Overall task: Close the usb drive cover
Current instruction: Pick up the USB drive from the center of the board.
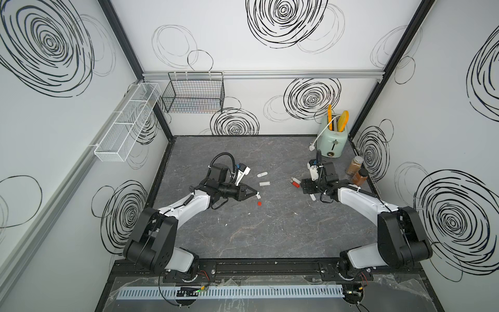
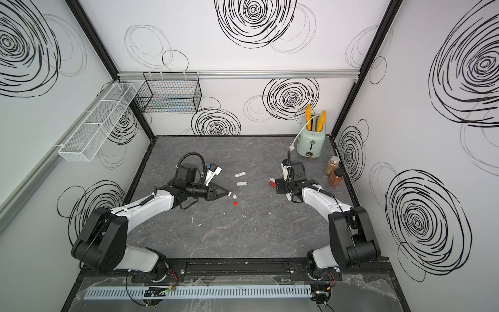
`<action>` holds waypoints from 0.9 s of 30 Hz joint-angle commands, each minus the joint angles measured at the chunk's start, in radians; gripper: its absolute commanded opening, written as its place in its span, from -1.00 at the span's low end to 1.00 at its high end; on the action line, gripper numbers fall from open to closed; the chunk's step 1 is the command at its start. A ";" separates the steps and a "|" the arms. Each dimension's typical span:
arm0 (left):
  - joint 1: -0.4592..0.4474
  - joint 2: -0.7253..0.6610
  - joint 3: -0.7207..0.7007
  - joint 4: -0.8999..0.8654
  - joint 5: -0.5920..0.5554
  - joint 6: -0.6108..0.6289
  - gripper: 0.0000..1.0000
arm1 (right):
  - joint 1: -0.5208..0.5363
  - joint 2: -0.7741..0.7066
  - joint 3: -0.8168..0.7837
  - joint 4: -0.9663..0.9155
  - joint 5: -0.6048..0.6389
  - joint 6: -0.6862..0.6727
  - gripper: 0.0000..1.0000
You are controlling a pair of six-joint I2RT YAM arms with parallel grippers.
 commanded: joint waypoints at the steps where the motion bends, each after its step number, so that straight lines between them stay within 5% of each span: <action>1: -0.003 -0.003 0.022 0.005 -0.001 0.026 -1.00 | -0.031 0.028 0.030 -0.075 0.008 0.051 0.54; 15: -0.015 0.001 0.036 -0.019 -0.004 0.048 -1.00 | -0.073 0.199 0.077 -0.150 -0.002 0.025 0.09; 27: -0.021 0.011 0.048 -0.036 -0.007 0.064 -1.00 | -0.029 0.231 0.082 -0.200 0.029 0.007 -0.10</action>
